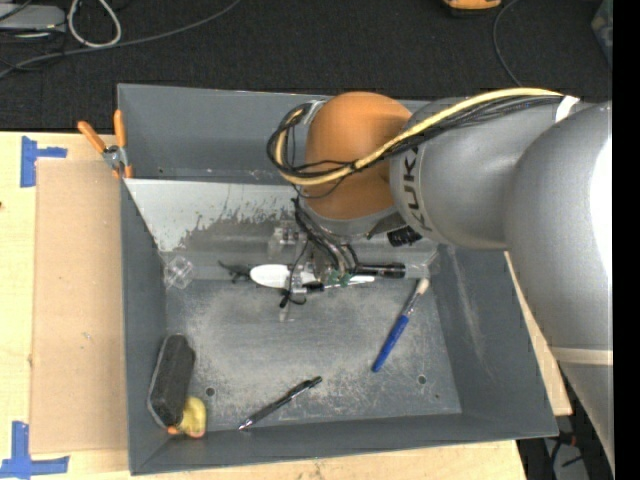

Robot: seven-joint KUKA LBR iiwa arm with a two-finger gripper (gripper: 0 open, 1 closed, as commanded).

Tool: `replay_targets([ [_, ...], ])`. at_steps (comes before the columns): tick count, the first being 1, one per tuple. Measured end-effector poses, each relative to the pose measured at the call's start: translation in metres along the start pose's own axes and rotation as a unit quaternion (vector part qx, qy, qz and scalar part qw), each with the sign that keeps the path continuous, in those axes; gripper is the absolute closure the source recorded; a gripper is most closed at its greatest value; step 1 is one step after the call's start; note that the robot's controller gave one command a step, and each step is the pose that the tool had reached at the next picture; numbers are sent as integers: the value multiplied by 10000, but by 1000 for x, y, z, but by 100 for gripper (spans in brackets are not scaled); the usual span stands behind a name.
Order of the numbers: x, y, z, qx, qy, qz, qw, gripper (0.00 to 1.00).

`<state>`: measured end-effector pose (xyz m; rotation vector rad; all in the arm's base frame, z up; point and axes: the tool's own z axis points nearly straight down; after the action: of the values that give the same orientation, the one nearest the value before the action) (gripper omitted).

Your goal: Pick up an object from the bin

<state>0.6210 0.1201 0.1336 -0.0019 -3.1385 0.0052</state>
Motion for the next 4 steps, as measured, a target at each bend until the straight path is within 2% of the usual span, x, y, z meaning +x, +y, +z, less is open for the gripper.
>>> replay_targets([
  [1, 2, -7, 24, -35, 8, -356, 9994, 0],
  [2, -1, -29, 13, -24, -6, 435, 9990, 0],
  [3, -1, -30, 64, -39, 18, 559, 9984, 0],
  [4, 0, -13, 63, -47, -39, 923, 9957, 100],
])
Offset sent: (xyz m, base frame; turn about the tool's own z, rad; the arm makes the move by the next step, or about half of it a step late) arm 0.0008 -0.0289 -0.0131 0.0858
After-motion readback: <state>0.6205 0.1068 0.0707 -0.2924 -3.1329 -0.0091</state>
